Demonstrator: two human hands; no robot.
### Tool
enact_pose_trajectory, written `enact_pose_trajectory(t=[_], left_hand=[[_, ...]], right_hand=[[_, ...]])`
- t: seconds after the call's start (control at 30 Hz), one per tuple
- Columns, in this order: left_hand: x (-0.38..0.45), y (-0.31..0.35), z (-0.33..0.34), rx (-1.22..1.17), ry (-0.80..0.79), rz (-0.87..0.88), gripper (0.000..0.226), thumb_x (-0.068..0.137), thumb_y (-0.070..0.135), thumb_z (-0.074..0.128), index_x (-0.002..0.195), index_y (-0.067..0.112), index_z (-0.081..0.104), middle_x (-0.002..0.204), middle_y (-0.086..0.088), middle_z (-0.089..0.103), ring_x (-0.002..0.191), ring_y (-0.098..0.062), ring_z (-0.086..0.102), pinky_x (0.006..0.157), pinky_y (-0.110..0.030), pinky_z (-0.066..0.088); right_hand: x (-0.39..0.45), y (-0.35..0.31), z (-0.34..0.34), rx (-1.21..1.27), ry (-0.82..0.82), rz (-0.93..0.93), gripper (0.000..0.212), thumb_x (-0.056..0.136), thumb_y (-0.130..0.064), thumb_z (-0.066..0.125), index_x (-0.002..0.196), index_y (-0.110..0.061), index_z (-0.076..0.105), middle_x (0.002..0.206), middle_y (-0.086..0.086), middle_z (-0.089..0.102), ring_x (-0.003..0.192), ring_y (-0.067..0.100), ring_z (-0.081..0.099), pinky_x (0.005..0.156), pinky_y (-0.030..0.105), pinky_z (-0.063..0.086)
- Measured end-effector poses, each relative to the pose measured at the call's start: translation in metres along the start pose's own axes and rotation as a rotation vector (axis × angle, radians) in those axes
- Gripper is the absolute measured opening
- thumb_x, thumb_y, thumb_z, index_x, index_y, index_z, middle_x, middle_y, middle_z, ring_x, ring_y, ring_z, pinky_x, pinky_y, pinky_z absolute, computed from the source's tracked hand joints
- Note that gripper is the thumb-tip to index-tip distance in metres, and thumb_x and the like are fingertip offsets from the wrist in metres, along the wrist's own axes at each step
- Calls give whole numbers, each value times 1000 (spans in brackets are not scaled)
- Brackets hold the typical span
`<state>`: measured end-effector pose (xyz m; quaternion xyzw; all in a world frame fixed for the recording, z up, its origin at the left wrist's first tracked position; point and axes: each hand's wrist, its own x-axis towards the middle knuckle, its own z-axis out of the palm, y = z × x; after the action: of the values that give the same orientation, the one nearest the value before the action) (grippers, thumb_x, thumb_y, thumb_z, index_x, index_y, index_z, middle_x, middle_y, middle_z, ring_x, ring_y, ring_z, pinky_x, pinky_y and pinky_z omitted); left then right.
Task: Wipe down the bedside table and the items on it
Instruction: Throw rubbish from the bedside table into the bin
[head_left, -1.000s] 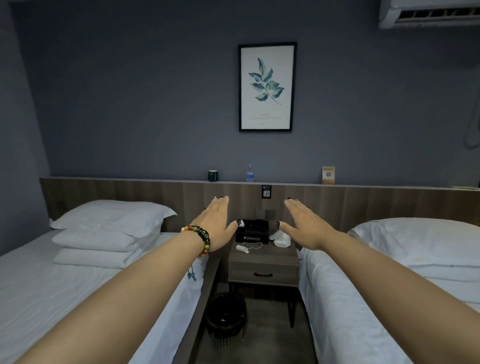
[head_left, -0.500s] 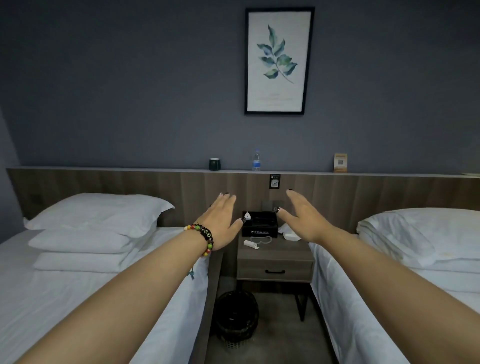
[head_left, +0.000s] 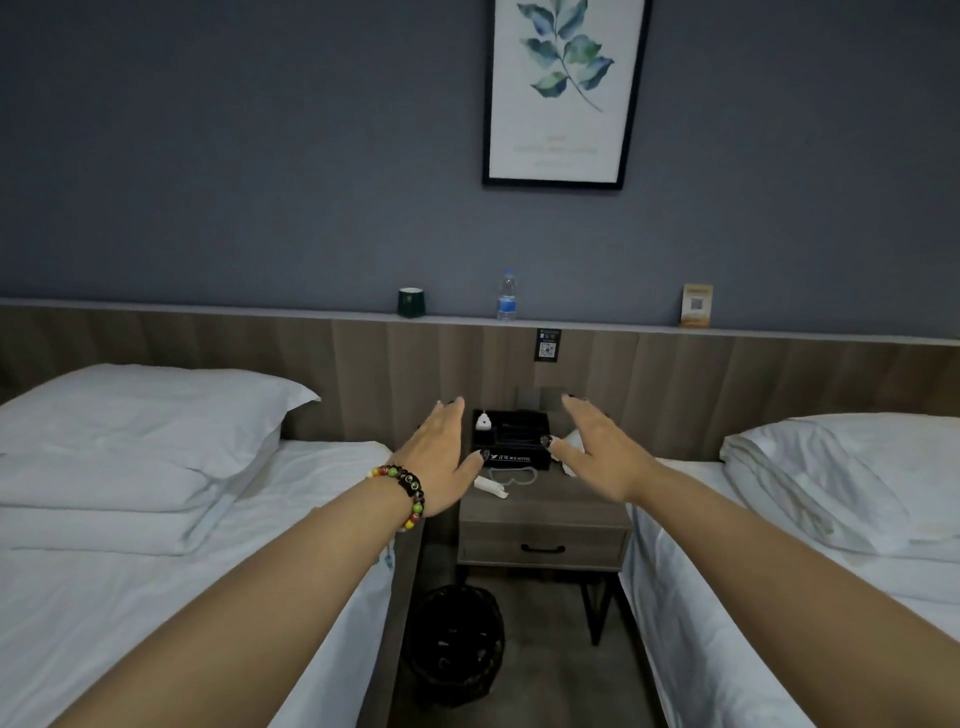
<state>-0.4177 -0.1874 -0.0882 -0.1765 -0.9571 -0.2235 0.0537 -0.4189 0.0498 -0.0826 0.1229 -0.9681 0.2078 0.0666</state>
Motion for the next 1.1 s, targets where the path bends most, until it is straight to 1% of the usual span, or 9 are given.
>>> enact_pose_trajectory(t=[0.1,0.2,0.37,0.47,0.63,0.77,0.83,0.97,1.1], left_hand=[[31,-7,3,2,16,6,75,99,37,41,152,8,-3,161,-8,1,148,-16,-3,115,-25,4],[59,-18,6,-16,26,-1,74,99,36,42,152,7,-2,161,-9,1,148,-17,-3,116,-26,4],[97,-41,17,-38,20,-7,74,99,35,42,152,7,-2,161,-8,1,148,-16,-3,116,-26,5],[122,-62,23,-67,14,2,74,99,34,43,152,9,-3,161,-8,1,148,-15,-2,116,-27,6],[181,-113,40,-59,-41,36,72,99,35,41,153,10,0,161,-4,1,147,-13,-4,113,-26,4],[229,-156,55,-87,-72,92,66,99,31,42,152,8,9,160,-5,8,148,-16,-2,116,-29,9],[250,-176,63,-79,-111,113,66,100,32,41,152,8,7,160,-6,6,148,-17,-3,116,-29,7],[286,-212,77,-85,-202,141,66,100,31,41,151,8,7,160,-5,7,148,-18,-3,115,-27,5],[307,-235,90,-117,-278,131,66,100,32,40,151,6,7,160,-5,6,148,-18,-3,116,-28,6]], right_hand=[[28,15,-3,-13,-14,-15,71,99,-44,40,154,-13,7,161,5,11,148,17,4,121,39,13],[51,25,-2,-8,-24,-9,71,99,-43,40,153,-12,7,161,6,11,149,18,4,121,40,12],[90,35,16,-10,-57,-1,72,98,-46,41,153,-13,7,160,7,12,149,19,5,120,43,15],[119,39,33,-10,-81,10,73,98,-46,42,153,-14,6,160,7,12,149,19,4,120,40,14],[176,51,69,7,-83,65,72,99,-43,42,154,-14,6,160,5,12,149,18,4,120,36,12],[224,60,106,10,-102,155,71,99,-43,42,153,-13,7,160,8,13,148,21,5,120,36,12],[246,62,122,23,-120,203,71,98,-43,43,153,-13,9,160,8,13,148,21,6,119,35,12],[283,68,156,29,-124,257,71,96,-48,42,153,-16,15,157,6,23,147,22,14,118,36,14],[297,65,175,-22,-151,320,70,98,-47,41,154,-19,10,160,0,13,148,14,7,115,30,14]])
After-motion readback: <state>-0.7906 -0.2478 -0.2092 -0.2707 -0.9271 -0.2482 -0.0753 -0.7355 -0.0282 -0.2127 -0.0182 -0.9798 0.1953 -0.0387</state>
